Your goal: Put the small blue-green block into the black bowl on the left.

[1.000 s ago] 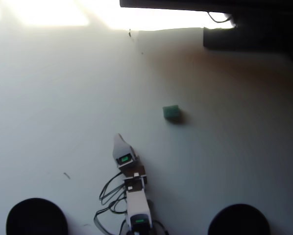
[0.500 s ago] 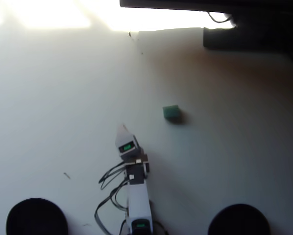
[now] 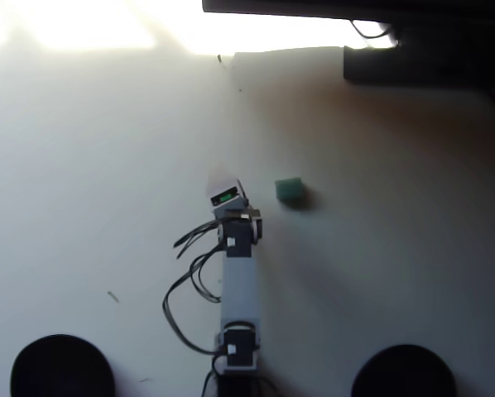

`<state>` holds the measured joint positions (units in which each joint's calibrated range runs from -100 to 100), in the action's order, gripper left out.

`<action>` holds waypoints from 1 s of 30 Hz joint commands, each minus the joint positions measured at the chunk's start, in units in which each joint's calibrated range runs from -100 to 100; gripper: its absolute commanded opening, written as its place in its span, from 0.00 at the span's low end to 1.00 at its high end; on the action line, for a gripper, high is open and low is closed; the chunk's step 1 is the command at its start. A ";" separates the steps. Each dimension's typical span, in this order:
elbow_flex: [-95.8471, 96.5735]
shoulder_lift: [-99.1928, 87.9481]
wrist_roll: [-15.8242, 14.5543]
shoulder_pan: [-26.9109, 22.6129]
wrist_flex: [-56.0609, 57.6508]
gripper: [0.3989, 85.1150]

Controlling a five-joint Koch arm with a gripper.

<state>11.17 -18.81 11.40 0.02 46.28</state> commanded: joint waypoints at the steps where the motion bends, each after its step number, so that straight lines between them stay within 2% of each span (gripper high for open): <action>1: -11.45 2.69 0.15 0.98 7.76 0.54; 3: -21.43 7.94 0.15 2.20 14.89 0.53; 7: -32.24 13.62 -0.10 3.71 21.29 0.53; 17: -32.89 18.87 -0.59 7.57 23.65 0.52; 30: -32.98 24.44 1.90 9.28 21.46 0.56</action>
<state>-18.74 5.43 12.87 9.01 69.64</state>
